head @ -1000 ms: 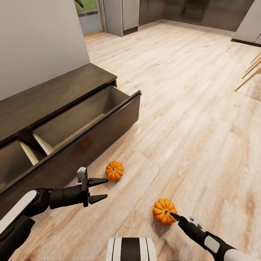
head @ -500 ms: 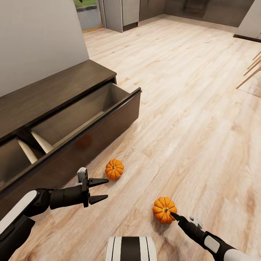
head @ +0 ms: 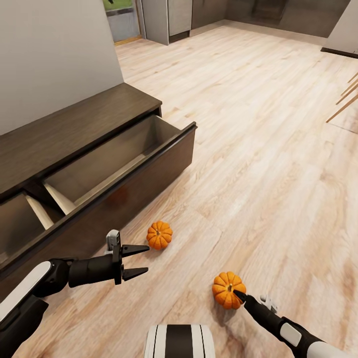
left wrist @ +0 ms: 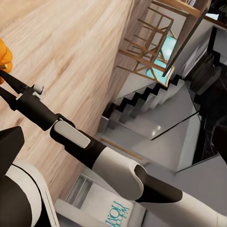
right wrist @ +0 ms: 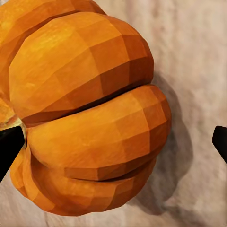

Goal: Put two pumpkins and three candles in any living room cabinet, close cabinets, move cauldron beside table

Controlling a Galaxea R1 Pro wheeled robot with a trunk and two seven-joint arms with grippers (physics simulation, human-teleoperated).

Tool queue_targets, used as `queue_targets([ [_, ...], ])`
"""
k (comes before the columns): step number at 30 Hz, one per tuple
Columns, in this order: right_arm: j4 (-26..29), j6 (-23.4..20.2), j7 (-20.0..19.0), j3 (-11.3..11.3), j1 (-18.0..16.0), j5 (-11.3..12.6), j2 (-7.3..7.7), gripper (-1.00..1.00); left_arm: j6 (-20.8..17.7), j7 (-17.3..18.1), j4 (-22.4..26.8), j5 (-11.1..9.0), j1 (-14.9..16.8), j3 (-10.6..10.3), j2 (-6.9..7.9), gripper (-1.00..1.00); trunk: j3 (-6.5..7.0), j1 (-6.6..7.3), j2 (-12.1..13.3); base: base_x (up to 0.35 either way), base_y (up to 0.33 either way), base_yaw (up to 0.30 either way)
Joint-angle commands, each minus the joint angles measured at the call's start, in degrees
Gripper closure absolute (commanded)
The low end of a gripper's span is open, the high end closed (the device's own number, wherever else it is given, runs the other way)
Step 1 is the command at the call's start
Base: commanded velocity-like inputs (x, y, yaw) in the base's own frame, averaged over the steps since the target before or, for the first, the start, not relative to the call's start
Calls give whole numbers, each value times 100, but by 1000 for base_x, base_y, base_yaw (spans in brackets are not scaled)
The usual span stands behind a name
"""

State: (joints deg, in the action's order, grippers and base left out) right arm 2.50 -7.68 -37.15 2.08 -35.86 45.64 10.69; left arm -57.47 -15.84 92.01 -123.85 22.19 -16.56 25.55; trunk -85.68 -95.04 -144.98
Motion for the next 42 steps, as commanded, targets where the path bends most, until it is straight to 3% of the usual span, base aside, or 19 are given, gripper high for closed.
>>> queue_targets([
  [1, -12, -32, 103, 110, 0, 24, 3, -100, -1, -51, -1, -60, 5, -8, 0, -100, -4, -1, -1, 1, 43, 0],
  [32, 10, -38, 103, 136, 0, 15, 4, -100, -1, -51, -8, -60, 5, -14, 0, -100, -4, -1, -1, 26, 26, 0],
  [33, 11, -39, 103, 132, 0, 15, 4, 100, -1, -51, -8, -60, 5, -14, -1, -100, -4, -1, -1, 0, 0, 0],
  [42, 17, -40, 103, 126, 0, 15, 4, 100, -1, -51, -8, -60, 5, -12, -5, -100, -4, -1, -1, 0, 0, 0],
])
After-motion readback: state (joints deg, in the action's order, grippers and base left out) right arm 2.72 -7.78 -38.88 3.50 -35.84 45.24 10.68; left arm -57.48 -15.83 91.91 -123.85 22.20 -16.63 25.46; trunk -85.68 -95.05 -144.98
